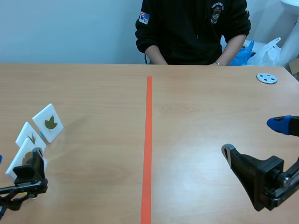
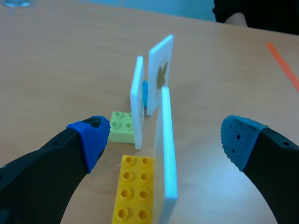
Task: Sort the leaf by its shape. The table is split by an orange tape line. A compound leaf with several leaflets goes to the left side, a simple leaf with one blade goes to the right side. Return to the home posture when a red brick is placed on the table.
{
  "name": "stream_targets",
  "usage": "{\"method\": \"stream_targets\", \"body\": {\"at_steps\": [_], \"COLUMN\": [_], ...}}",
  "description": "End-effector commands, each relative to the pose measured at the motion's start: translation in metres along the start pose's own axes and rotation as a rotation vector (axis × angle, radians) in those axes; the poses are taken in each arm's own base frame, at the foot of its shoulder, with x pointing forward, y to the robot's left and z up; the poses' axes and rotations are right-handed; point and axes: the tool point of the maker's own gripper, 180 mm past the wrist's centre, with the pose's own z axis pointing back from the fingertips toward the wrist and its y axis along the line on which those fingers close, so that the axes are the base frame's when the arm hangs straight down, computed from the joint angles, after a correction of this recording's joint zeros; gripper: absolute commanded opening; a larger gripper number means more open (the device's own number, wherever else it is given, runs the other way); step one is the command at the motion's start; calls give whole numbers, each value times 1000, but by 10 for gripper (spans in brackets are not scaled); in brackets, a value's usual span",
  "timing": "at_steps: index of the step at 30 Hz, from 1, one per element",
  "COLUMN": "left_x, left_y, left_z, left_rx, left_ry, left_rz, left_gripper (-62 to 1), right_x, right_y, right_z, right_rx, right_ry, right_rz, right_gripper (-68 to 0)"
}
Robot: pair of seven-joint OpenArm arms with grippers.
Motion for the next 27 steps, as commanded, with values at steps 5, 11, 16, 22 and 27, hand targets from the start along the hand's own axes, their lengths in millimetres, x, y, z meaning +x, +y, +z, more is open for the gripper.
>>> {"method": "stream_targets", "body": {"at_steps": [5, 11, 16, 22, 27], "left_x": [57, 92, 99, 89, 90], "left_y": [-3, -36, -69, -107, -121], "left_z": [7, 19, 32, 48, 54], "left_rx": [-31, -191, -353, -525, -594], "left_ry": [-136, -149, -49, 132, 153], "left_rz": [-9, -7, -19, -71, -147], "left_gripper": [14, 14, 14, 14, 14], "right_x": [9, 9, 9, 9, 9], "right_y": [-6, -6, -6, -7, -7], "right_z": [-1, -1, -1, -1, -1], "right_rx": [-13, -13, -13, -13, -14], "right_ry": [-35, -35, -35, -34, -34], "right_rz": [8, 8, 8, 9, 9], "right_gripper": [4, 4, 4, 4, 4]}}
